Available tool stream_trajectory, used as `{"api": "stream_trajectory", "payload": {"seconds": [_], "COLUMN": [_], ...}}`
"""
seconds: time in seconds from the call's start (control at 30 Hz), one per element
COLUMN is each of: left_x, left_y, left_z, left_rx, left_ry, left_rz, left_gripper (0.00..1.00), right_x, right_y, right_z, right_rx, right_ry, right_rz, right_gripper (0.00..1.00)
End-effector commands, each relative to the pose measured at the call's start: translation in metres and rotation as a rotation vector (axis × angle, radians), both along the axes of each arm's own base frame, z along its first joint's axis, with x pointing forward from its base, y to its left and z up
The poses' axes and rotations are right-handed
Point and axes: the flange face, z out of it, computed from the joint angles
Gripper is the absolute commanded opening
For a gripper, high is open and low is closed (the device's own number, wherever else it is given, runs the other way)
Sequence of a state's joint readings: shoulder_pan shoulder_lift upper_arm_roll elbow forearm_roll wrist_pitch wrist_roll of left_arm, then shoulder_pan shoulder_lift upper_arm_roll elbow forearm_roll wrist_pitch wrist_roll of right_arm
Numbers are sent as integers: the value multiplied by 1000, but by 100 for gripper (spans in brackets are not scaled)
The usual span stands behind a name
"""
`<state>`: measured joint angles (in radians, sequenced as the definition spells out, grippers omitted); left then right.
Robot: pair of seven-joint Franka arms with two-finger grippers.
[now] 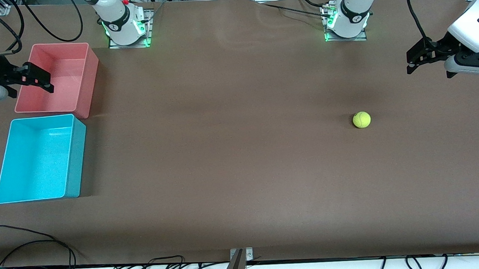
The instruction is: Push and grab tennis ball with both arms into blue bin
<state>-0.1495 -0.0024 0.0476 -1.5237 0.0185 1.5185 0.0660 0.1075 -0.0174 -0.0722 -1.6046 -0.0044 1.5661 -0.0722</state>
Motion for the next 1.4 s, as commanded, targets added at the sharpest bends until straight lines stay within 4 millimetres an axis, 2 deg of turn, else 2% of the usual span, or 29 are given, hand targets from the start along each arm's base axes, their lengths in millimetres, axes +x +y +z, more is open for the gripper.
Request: {"api": "stream_trajectory", "payload": {"seconds": [0.0, 0.23, 0.33, 0.4, 0.53, 0.7, 0.83, 1.0, 1.1, 1.37], "left_x": [4, 12, 20, 21, 25, 27, 31, 26, 21, 17], "left_y": [-4, 1, 6, 1, -6, 2, 2, -3, 2, 11], "left_z": [5, -8, -23, -21, -40, -54, -95, -172, -189, -202], "left_rx": [-10, -6, -12, 3, 4, -5, -4, 3, 3, 3], "left_ry": [4, 25, 51, 19, 26, 29, 27, 31, 23, 43], "left_rz": [-6, 5, 6, -4, -17, -2, -1, -15, -9, 9], "left_gripper": [100, 100, 100, 100, 100, 100, 100, 100, 100, 100], "right_x": [1, 0, 0, 0, -1, 0, 0, 0, 0, -1], "right_y": [1, 0, 0, 0, 0, -1, 0, -1, 0, 0], "right_z": [9, 9, 9, 8, 9, 8, 8, 8, 8, 9], "right_rx": [9, 7, 9, 10, 10, 12, 10, 10, 12, 12], "right_ry": [-9, -4, -4, -2, -2, 1, 1, 1, 1, -1], "right_rz": [-8, -9, -9, -11, -9, -12, -11, -12, -11, -11], "right_gripper": [100, 100, 100, 100, 100, 100, 100, 100, 100, 100]}}
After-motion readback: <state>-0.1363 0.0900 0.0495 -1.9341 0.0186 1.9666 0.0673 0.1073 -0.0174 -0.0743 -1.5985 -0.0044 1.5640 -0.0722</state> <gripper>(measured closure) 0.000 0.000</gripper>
